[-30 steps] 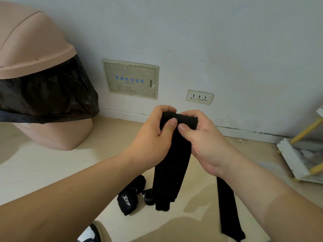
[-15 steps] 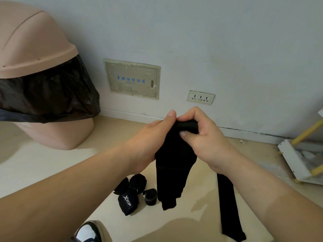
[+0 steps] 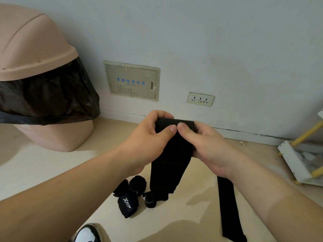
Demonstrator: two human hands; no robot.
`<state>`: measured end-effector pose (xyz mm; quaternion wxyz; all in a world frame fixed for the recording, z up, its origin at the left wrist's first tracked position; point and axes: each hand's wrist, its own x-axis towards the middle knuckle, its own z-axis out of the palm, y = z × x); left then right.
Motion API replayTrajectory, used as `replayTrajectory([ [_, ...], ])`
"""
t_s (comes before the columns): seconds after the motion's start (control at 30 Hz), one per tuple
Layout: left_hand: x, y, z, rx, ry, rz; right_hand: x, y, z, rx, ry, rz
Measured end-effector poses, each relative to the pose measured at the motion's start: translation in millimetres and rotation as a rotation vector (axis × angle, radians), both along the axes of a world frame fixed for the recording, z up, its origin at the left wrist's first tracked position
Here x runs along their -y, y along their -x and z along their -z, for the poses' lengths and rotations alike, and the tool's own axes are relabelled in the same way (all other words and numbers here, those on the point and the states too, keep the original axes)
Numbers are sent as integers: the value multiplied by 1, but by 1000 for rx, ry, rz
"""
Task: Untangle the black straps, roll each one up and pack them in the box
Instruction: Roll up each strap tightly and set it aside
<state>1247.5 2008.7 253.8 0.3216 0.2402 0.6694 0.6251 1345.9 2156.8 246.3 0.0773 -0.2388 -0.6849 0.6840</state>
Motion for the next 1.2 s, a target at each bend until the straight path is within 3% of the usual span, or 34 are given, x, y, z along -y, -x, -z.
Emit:
replayTrajectory([
  [0.27,-3,4,1,242,10,32,1,-1,0,-120,-32,19],
  [0.4,-6,3,1,197,84,22,3,-1,-2,-158,-60,18],
  [0.73,-2,1,-11,185,28,-72,13,0,-8,-160,84,21],
  [1.2,-9,-12,-13,152,-18,-116,25,4,-10,-176,71,64],
])
